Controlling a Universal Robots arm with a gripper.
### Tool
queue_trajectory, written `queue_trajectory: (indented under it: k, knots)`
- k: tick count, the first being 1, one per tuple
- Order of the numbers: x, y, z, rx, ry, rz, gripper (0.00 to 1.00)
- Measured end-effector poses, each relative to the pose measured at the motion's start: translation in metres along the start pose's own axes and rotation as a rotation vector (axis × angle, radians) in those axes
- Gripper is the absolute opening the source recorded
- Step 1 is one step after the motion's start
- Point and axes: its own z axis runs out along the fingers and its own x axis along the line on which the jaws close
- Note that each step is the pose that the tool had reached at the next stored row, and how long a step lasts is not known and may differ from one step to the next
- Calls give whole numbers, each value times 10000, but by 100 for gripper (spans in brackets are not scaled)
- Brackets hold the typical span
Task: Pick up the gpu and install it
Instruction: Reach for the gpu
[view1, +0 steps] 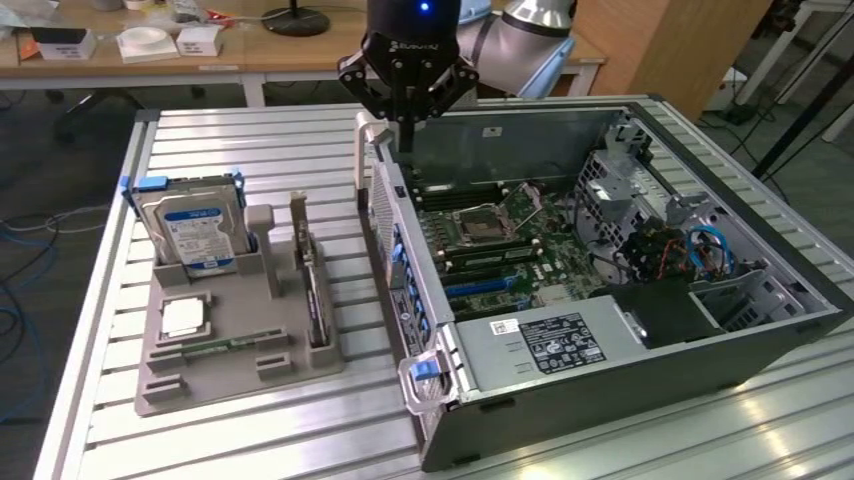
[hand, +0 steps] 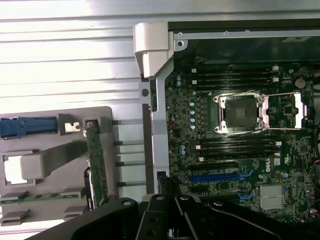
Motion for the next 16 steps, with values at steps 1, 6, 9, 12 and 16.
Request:
queue_trajectory:
  k: [1,6,9,12,16]
  knots:
    - [13,-1,0,-1,-1,0,11]
    - [78,-5,-2,0,0,0,11]
    - [112,-8,-3,0,0,0,11]
    - [145,-10,-4,0,0,1,11]
    - [182,-13,-4,0,0,0,11]
